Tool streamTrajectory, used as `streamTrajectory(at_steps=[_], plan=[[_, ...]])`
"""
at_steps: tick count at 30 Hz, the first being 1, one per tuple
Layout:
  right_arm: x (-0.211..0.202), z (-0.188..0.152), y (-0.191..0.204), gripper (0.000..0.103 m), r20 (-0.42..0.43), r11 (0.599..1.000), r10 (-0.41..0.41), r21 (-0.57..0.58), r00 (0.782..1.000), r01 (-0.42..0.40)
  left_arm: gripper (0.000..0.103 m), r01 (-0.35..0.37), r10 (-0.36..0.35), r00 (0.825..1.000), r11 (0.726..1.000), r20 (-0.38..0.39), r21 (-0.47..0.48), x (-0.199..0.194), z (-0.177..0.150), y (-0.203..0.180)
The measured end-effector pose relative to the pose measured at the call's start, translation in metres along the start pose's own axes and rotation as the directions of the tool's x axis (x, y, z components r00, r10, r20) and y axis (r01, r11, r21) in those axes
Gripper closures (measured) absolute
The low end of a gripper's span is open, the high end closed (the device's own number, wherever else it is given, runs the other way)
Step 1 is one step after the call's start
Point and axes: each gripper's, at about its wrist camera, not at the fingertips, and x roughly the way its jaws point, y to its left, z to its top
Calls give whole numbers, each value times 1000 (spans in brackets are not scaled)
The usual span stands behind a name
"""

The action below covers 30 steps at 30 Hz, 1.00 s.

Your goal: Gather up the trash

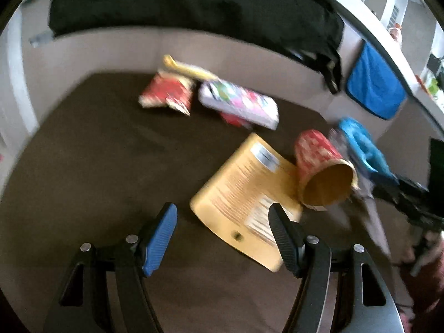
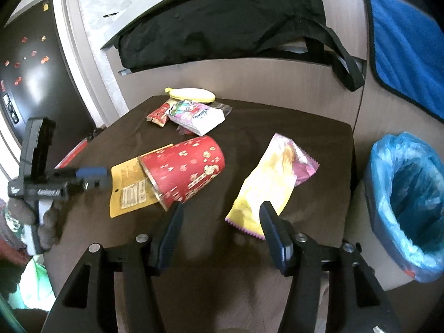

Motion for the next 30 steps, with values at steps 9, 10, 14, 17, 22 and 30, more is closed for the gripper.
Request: streamTrajectory(at_steps=[9,10,14,17,22,30], plan=[[-15,-22,-3,49,5,999,6,45,1000,-6,48,56,-57,995,998,-81,-13,32,10,3],[-16,-24,-5,49,7,998,6,55,1000,-6,52,63,-65,995,998,-81,-22,32,8,0],[-17,-31,-14,49,6,995,7,95,1000,-8,60,-4,2,998,999,-57,-34,32,3,-13],[-14,-35,-17,49,1,993,21,120,1000,-21,90,-31,26,998,997,-59,-76,36,2,-20],[-21,-34,-8,49,21,994,20,109,1000,-22,99,-21,22,1000,993,7,-118,19,1,-33],[-41,-28,1,49,69,996,22,80,997,-27,101,-153,142,952,988,271,19,-68,11,-60]])
